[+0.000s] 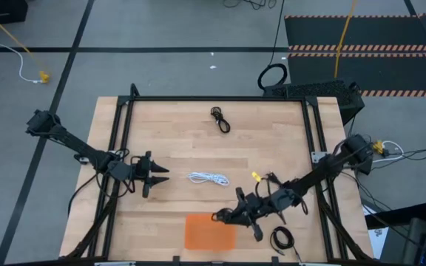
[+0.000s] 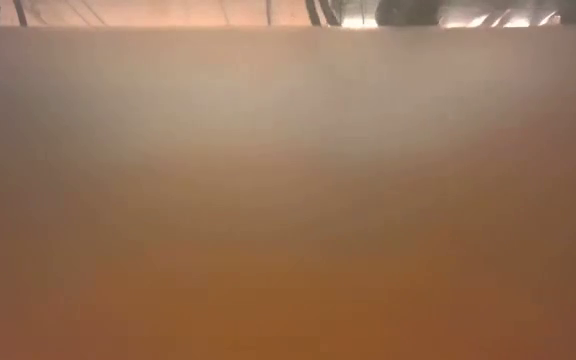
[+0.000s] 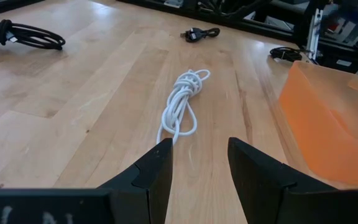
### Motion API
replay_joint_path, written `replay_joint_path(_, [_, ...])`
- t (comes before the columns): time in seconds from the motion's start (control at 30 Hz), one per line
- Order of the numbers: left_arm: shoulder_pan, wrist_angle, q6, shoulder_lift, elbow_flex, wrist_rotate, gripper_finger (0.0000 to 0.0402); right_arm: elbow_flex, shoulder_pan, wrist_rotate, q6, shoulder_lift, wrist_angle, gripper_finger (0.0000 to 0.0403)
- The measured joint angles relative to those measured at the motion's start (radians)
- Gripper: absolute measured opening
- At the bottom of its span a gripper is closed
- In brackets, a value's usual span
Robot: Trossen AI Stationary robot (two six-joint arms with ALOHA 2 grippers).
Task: Pick and place USB-C Cables
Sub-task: Put the top right black charger cable into the orange bin
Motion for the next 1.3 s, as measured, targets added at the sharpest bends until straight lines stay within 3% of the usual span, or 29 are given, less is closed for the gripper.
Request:
replay_joint_path(0.43, [0.0,0.0,0.0,0.0,0.0,0.0,0.0157,0.205,0.028,0.006,0.095,0.165,-0.11,0.0013])
replay_joint_path(0.73, [0.0,0.0,0.0,0.0,0.0,0.0,0.0157,0.245,0.03,0.054,0.164,0.25,-0.128,0.004])
replay_joint_path(1.1, [0.0,-0.001,0.0,0.0,0.0,0.0,0.0157,0.244,0.031,-0.005,0.247,0.264,-0.195,0.0154])
replay_joint_path(1.3, [0.0,-0.001,0.0,0.0,0.0,0.0,0.0157,0.244,0.03,-0.005,0.205,0.177,-0.341,0.0191])
